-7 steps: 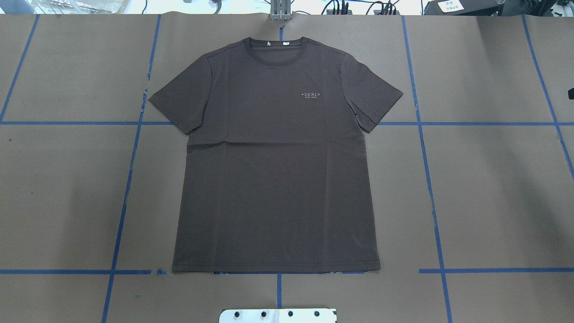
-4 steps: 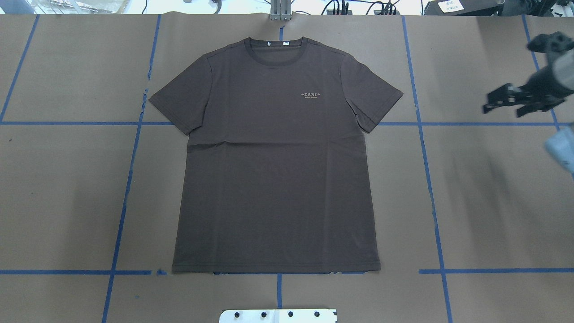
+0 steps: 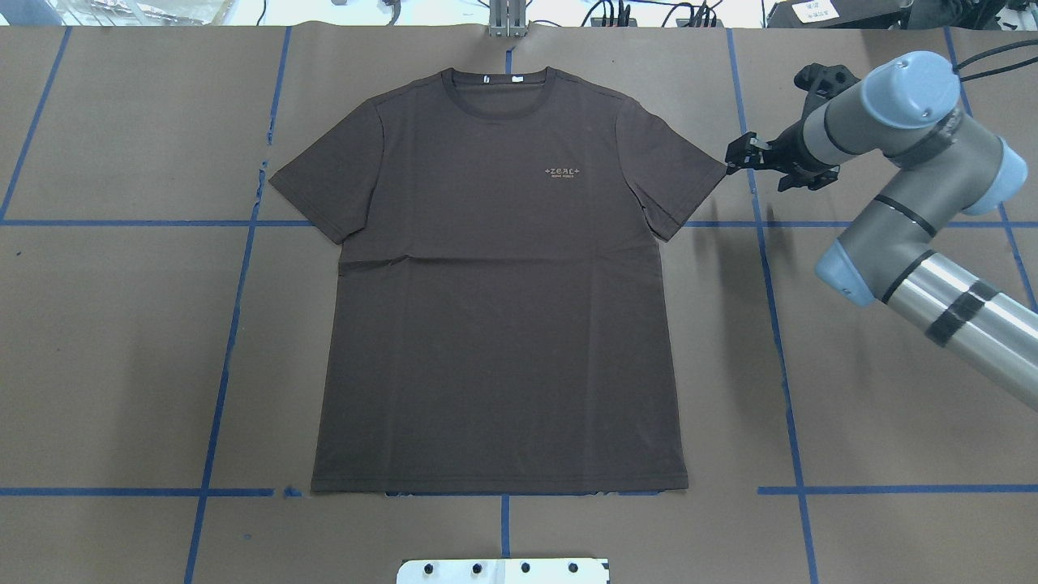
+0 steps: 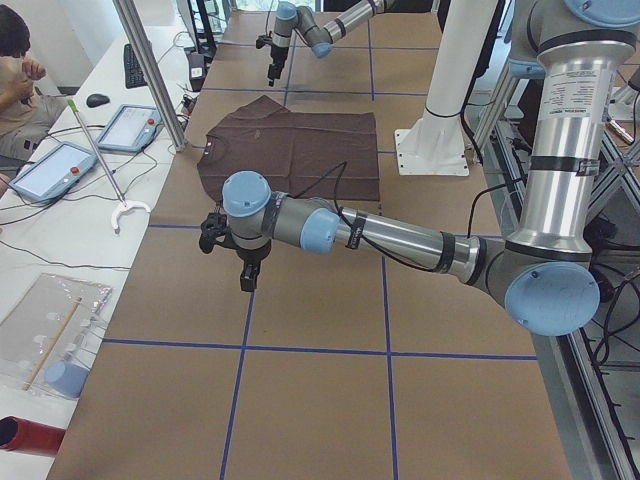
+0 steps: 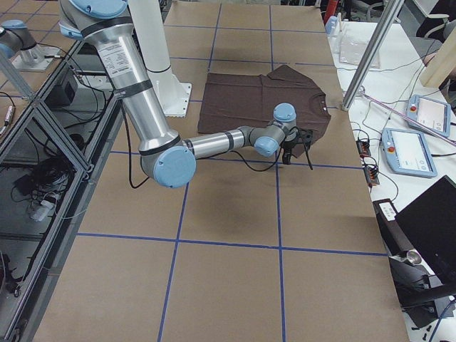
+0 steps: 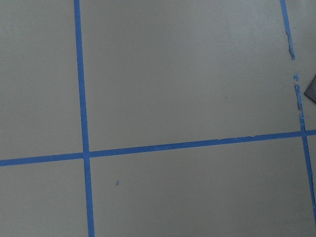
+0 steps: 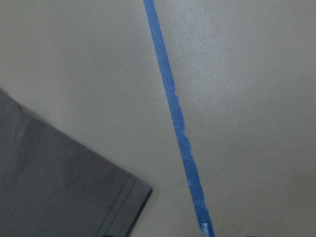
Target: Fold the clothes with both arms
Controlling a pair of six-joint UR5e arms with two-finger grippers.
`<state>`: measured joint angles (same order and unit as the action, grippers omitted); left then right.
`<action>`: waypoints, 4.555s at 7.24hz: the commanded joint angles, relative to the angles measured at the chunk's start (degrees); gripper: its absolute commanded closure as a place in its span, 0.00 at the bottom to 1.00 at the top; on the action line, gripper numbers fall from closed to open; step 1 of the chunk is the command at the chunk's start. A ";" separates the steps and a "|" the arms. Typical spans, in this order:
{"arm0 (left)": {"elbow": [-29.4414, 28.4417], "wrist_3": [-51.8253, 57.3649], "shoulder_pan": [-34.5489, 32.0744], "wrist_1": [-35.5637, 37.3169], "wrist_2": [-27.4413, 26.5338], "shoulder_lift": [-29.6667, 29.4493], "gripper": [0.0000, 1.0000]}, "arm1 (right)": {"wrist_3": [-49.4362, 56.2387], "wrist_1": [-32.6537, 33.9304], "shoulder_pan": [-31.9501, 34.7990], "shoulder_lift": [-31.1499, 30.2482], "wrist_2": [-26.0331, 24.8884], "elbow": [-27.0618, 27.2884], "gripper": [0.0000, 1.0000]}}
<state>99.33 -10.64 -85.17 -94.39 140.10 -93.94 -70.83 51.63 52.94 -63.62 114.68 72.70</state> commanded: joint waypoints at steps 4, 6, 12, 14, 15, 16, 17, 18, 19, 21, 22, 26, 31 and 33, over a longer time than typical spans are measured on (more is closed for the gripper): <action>1.31 0.01 0.00 -0.18 -0.09 0.08 0.00 | -0.53 -0.12 -1.52 4.12 -3.50 -6.08 0.23; 1.31 0.10 0.00 -0.18 -0.09 0.08 0.00 | -0.45 0.05 -1.79 5.16 -3.50 -6.77 0.34; 1.40 0.10 0.00 -0.18 -0.01 0.08 0.00 | -0.36 0.05 -1.79 7.97 -3.59 -8.45 1.00; 1.49 -0.08 0.00 -0.18 -0.01 -0.01 0.00 | -0.18 0.58 -1.79 9.39 -3.50 -8.45 1.00; 1.49 -0.08 0.09 -0.18 -0.01 -0.01 0.00 | -0.79 0.49 -1.79 10.78 -3.50 -7.58 1.00; 1.57 -0.17 0.00 -0.18 -0.01 -0.18 0.00 | -1.32 0.66 -2.74 12.88 -3.50 -7.66 1.00; 2.18 -0.17 0.00 -0.18 -0.01 -0.19 0.00 | -2.19 2.06 -3.28 15.78 -3.59 -8.09 1.00; 3.23 -0.17 0.00 -0.09 -0.01 -0.01 0.00 | -3.25 6.16 -4.85 20.24 -6.11 -10.10 1.00; 4.55 -0.17 0.00 -0.09 0.25 0.08 0.00 | -3.34 6.38 -7.13 23.07 -10.75 -13.60 1.00; 4.30 -0.17 0.96 -0.88 0.70 -0.44 0.00 | -3.61 6.12 -8.99 25.99 -13.94 -16.53 0.01; 4.73 -0.34 5.49 -8.02 0.78 -0.80 0.00 | -3.78 6.20 -8.99 26.52 -13.96 -16.10 0.00; -10.57 -34.48 21.14 -24.43 -1.75 -17.69 0.00 | -8.70 6.29 -6.99 13.22 -7.66 8.63 0.00; -29.09 -56.40 33.55 -34.46 -28.70 -27.16 0.11 | -8.88 5.85 -3.98 6.07 -3.41 15.87 0.00; -30.93 -57.03 34.01 -34.72 -29.45 -27.60 0.15 | -8.88 5.85 -4.07 5.52 -3.50 16.25 0.00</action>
<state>69.83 -67.08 -51.82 -128.84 111.85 -121.13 -79.72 57.48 48.89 -57.59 111.23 88.49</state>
